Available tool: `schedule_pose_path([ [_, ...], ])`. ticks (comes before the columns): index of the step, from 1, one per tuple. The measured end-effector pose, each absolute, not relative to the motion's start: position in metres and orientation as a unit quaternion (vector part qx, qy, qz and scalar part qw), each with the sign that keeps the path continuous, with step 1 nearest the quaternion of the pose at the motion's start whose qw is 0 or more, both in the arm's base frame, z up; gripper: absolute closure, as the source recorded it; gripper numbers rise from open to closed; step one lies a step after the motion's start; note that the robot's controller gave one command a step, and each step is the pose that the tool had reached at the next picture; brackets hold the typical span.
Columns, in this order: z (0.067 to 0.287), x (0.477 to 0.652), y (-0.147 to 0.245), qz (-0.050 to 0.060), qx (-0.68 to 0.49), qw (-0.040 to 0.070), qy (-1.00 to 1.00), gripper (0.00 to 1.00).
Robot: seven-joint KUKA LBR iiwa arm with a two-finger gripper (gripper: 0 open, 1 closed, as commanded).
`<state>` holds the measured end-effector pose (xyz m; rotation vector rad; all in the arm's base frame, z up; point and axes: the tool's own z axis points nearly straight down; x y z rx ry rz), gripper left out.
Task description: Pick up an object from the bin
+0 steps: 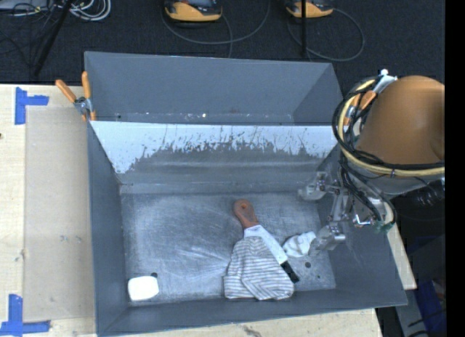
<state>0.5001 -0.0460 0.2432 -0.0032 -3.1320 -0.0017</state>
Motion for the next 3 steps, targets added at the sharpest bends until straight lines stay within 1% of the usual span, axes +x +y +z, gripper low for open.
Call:
schedule_pose_path([
  [1, 0.247, 0.502, -0.046, 0.000, 0.001, 0.001, -1.000, 1.00],
  [2, 0.247, 0.502, -0.046, 0.000, 0.001, 0.001, -1.000, 1.00],
  [3, 0.201, 0.508, -0.034, 0.000, -0.008, -0.004, -1.000, 1.00],
])
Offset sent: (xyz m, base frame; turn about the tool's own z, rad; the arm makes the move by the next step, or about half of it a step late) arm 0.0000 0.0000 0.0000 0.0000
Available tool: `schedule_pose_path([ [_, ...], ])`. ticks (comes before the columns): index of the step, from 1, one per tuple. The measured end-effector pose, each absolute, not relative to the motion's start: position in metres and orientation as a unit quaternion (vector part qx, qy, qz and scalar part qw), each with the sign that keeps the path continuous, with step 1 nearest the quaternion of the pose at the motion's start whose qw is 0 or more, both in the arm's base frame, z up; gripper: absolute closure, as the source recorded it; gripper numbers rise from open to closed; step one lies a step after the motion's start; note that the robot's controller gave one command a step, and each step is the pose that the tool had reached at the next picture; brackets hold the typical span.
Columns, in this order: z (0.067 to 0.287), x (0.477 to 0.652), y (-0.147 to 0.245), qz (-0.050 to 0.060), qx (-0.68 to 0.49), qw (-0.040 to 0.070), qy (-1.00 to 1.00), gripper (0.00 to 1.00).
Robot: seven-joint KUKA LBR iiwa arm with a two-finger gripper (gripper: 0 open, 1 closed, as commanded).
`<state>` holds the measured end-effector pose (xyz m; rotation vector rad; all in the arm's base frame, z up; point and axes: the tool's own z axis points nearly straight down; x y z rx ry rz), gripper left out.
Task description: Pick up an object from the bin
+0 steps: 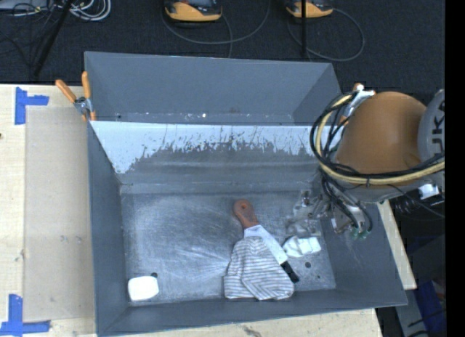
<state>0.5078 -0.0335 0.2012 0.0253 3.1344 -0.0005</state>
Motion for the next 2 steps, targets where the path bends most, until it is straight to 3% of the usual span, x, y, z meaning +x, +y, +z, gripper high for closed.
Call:
schedule_pose_path([
  [1, 0.1552, 0.5070, -0.0327, 0.000, -0.040, -0.001, 0.999, 0.00],
  [2, 0.1552, 0.5071, -0.0326, 0.000, -0.040, -0.001, 0.999, 0.00],
])
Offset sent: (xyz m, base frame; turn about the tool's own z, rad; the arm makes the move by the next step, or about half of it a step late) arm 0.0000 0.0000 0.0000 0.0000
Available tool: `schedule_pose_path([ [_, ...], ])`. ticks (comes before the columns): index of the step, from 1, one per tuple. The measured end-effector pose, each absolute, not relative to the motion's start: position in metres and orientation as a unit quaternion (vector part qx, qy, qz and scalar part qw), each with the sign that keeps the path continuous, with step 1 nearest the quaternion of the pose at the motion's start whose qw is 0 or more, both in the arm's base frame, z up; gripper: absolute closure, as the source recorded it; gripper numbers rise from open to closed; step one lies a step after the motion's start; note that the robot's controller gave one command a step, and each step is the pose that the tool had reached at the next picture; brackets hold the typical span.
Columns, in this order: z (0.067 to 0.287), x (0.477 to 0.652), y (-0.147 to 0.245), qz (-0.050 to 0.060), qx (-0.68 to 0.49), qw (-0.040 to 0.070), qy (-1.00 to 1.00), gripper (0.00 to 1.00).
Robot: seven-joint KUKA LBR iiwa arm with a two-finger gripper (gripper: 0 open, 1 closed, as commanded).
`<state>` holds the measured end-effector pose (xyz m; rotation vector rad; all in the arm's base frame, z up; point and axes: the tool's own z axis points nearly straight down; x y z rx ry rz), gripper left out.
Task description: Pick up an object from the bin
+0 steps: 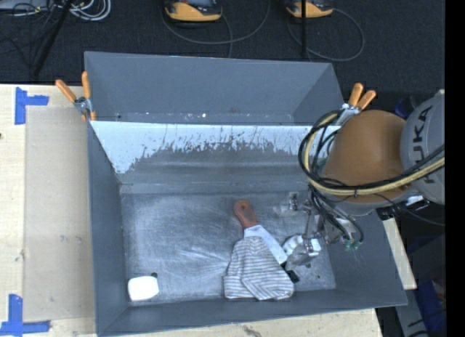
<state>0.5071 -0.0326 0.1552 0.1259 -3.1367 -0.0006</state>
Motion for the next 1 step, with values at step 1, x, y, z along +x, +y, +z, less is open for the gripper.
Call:
schedule_pose_path([
  [1, 0.0874, 0.5257, -0.0121, 0.003, 0.010, -0.001, -1.000, 1.00],
])
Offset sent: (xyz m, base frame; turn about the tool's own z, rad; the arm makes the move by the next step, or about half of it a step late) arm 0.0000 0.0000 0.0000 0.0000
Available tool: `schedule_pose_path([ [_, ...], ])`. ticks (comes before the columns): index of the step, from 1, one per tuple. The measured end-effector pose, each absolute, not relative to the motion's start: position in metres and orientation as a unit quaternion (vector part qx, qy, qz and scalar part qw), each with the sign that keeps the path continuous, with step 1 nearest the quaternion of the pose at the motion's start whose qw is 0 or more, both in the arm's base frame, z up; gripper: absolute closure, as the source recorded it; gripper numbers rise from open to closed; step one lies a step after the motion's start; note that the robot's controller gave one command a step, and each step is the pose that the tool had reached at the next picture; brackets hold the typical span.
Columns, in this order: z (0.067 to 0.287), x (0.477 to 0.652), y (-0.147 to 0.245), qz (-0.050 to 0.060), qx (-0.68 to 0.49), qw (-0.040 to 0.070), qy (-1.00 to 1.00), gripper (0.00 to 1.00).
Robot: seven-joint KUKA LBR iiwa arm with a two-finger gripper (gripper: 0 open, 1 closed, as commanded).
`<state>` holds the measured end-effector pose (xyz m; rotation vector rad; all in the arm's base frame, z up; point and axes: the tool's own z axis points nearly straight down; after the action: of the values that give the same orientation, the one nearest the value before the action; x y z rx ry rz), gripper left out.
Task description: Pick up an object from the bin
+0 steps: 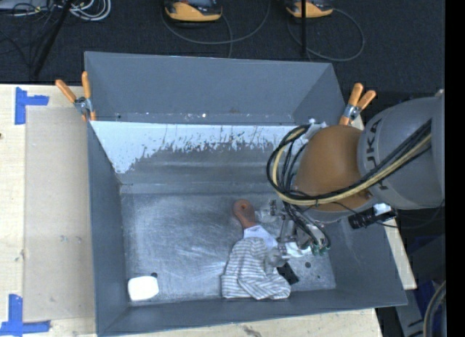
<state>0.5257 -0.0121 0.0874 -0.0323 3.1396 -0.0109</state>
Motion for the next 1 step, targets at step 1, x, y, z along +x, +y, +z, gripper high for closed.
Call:
schedule_pose_path([
  [1, 0.0850, 0.5238, -0.0121, -0.004, -0.011, -0.001, 1.000, 0.00],
])
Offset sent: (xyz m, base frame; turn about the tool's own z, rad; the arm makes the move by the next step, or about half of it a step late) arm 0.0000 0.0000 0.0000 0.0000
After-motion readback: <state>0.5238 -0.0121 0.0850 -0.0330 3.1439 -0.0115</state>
